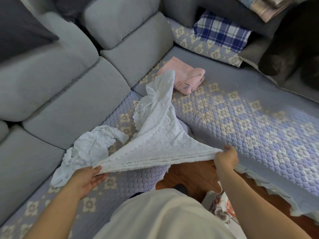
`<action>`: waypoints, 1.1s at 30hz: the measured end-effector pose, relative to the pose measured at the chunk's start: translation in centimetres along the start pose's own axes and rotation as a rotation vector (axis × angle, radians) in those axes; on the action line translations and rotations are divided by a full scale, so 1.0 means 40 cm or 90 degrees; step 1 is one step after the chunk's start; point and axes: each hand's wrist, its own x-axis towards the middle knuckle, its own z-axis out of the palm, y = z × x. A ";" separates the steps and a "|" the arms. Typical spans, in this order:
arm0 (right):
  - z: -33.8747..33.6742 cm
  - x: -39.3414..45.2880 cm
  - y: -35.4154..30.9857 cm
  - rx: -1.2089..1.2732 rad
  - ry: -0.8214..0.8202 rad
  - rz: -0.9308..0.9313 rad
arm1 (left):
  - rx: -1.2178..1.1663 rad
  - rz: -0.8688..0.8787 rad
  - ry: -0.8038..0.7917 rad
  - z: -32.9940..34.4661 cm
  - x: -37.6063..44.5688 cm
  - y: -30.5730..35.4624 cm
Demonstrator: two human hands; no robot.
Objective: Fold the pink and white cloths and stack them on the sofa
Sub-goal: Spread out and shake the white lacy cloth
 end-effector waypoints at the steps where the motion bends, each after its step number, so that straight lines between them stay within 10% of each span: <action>1: -0.004 0.004 -0.001 -0.060 0.001 -0.048 | 0.008 -0.001 0.004 0.000 -0.002 0.005; 8: -0.027 0.016 0.029 -0.356 -0.014 -0.340 | 0.035 0.000 0.009 0.015 -0.009 0.024; 20: -0.049 0.129 0.014 -0.263 -0.196 -0.075 | 0.097 -0.015 0.037 0.023 -0.003 0.004; 29: -0.032 0.102 0.044 0.030 -0.066 0.086 | 0.415 -0.314 -0.042 0.008 0.021 -0.104; 33: -0.041 0.067 0.011 0.118 -0.149 0.142 | 0.299 -0.239 -0.078 0.049 0.001 -0.084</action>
